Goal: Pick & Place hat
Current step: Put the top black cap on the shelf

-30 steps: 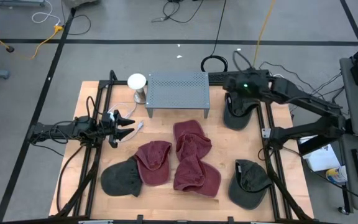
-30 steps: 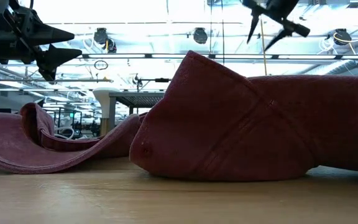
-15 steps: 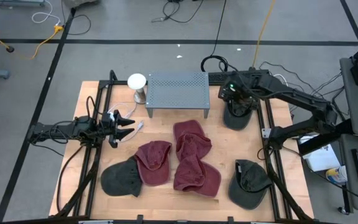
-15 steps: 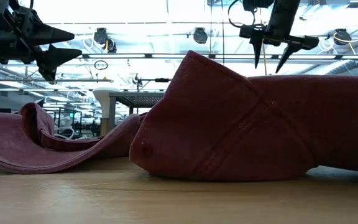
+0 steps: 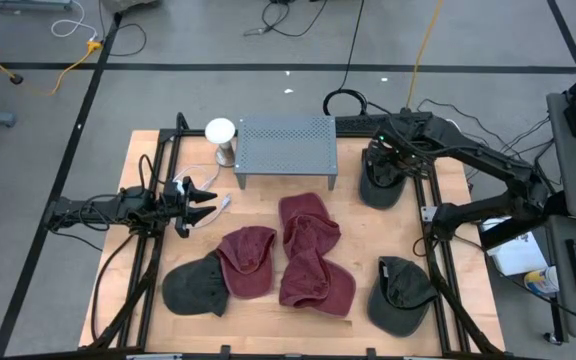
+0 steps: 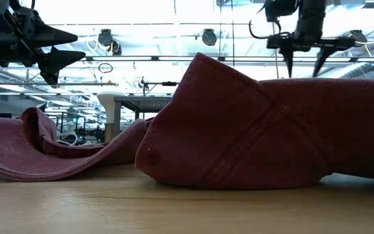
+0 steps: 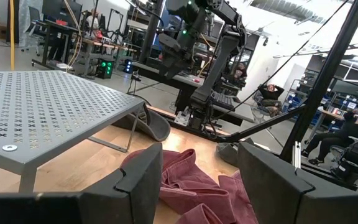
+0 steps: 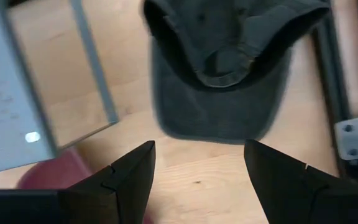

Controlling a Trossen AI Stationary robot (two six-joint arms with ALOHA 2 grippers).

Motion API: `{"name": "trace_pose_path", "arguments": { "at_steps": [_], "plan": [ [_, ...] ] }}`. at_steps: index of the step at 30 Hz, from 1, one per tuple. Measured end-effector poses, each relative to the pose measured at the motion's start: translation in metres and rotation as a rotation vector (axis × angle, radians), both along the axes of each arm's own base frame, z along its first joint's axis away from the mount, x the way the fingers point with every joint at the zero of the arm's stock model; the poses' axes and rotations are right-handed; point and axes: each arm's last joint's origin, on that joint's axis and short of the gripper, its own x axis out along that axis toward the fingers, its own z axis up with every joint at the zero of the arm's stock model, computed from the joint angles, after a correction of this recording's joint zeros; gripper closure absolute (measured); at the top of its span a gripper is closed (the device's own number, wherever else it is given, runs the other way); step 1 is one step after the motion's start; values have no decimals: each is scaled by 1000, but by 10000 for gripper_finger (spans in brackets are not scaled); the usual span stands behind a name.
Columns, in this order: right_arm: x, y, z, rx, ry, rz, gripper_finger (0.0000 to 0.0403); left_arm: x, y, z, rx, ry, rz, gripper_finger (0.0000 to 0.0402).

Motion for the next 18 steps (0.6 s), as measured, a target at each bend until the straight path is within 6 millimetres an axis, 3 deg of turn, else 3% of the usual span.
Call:
{"name": "trace_pose_path", "arguments": {
  "at_steps": [18],
  "plan": [
    [-50, 5, -25, 22, 29, -139, 161, 0, 0, 0, 0, 0, 0, 188]
  ]
}}
